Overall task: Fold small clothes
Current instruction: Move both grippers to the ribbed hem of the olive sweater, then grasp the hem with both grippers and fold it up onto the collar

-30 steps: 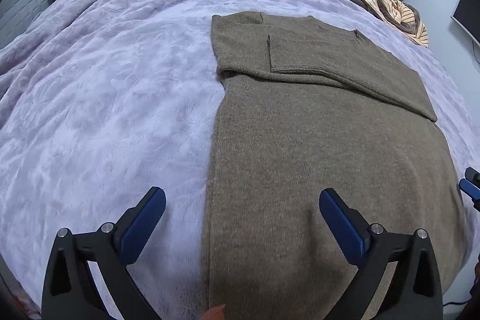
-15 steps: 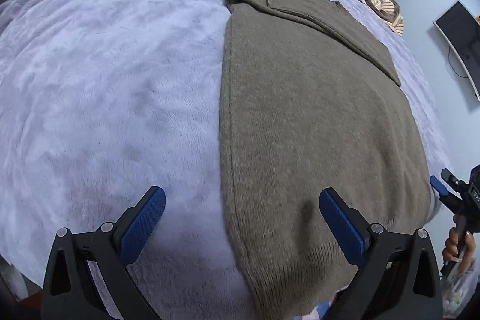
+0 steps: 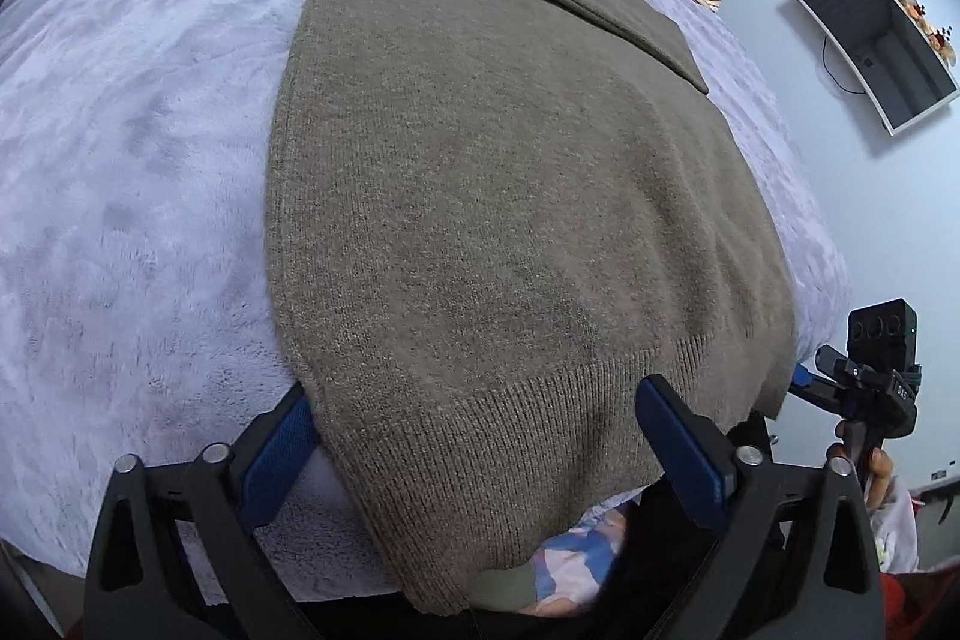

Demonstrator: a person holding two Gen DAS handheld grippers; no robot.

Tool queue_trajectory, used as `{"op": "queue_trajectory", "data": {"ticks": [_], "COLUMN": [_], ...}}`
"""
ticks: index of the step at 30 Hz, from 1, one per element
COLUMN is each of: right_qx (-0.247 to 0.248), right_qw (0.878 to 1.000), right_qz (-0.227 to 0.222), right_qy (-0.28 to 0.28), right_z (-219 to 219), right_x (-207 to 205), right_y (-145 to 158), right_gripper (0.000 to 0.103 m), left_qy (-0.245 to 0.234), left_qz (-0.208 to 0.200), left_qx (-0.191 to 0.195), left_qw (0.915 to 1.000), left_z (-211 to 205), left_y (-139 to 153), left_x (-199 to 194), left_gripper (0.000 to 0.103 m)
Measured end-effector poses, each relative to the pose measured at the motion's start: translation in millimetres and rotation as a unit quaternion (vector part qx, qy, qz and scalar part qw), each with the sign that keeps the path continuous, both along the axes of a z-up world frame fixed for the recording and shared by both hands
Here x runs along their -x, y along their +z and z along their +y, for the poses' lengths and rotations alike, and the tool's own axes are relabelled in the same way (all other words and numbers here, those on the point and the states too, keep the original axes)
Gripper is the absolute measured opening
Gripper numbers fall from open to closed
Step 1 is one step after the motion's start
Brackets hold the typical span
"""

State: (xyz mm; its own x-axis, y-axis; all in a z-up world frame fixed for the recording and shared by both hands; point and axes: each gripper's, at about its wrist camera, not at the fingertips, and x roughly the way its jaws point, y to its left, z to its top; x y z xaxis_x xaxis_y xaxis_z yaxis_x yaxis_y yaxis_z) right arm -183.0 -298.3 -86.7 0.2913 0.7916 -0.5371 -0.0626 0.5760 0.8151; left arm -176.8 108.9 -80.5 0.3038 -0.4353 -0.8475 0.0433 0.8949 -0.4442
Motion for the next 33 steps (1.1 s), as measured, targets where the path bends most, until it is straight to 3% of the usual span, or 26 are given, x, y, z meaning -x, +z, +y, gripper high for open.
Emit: {"op": "queue_trajectory", "data": {"ticks": [1, 2, 3, 4, 5, 11, 16, 26, 33], "right_qx": [-0.011, -0.02, -0.026, -0.037, -0.051, -0.152, -0.17, -0.155, -0.137], "right_qw": [1.0, 1.0, 1.0, 0.999, 0.999, 0.988, 0.983, 0.98, 0.983], "right_qz": [0.001, 0.002, 0.003, 0.001, -0.006, -0.039, -0.066, -0.125, -0.118], "right_qy": [0.004, 0.008, 0.013, 0.016, 0.015, -0.004, -0.004, -0.004, -0.028], "right_z": [5, 9, 13, 15, 16, 10, 13, 20, 16], "right_x": [1, 0, -1, -1, -3, -16, -43, -157, -277], "right_y": [-1, -3, -2, -2, 1, 25, 50, 104, 108], "right_gripper": [0.06, 0.051, 0.023, 0.007, 0.007, 0.007, 0.007, 0.007, 0.007], "left_qy": [-0.001, -0.004, -0.006, -0.011, -0.008, 0.011, 0.031, 0.059, 0.082], "left_qz": [0.001, 0.001, 0.001, 0.008, 0.014, -0.018, -0.069, -0.139, -0.149], "left_qx": [-0.01, -0.015, -0.009, 0.024, 0.051, 0.133, 0.168, 0.142, 0.113], "left_qw": [1.0, 0.9999, 0.9999, 0.9996, 0.9986, 0.9909, 0.9829, 0.9783, 0.979], "left_z": [0, 1, 3, 6, 11, 21, 27, 37, 46], "left_y": [-1, -1, -1, -1, -1, 22, 58, 106, 100], "left_x": [-2, -2, -1, 0, 1, -6, -36, -152, -267], "left_gripper": [0.07, 0.046, 0.019, 0.013, 0.013, 0.013, 0.013, 0.013, 0.013]}}
